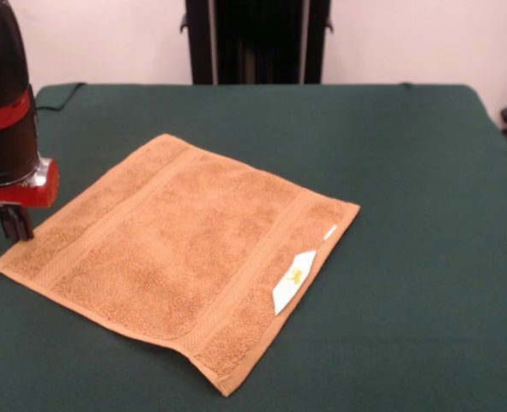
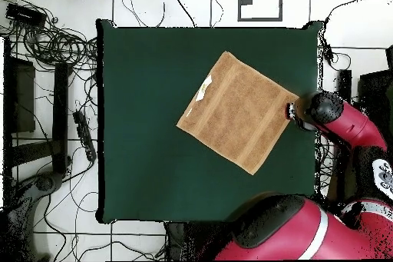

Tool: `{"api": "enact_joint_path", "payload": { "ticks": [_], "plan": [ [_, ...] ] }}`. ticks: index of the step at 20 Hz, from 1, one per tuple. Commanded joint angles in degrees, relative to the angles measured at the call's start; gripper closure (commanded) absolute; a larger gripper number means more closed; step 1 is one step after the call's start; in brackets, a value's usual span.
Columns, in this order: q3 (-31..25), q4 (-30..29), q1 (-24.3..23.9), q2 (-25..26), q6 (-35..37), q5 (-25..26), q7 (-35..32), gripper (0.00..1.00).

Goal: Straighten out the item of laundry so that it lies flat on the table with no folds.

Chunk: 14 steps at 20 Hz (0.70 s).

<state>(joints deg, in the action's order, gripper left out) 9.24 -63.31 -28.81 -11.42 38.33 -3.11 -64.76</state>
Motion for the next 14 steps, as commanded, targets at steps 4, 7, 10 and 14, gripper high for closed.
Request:
{"api": "enact_joint_path", "payload": {
  "ticks": [4, 7, 10, 14],
  "plan": [
    [-5.1, -3.8, 2.7, 2.0, -1.9, 0.3, -9.9, 1.0],
    [-4.9, -3.5, 2.9, 2.1, -1.7, 0.3, -10.1, 1.0],
    [-5.0, -3.6, 3.0, 1.9, -1.3, 0.3, -10.0, 1.0],
    [-4.4, -4.4, 3.5, 0.0, 0.9, 0.1, -10.2, 1.0]
  ]
}}
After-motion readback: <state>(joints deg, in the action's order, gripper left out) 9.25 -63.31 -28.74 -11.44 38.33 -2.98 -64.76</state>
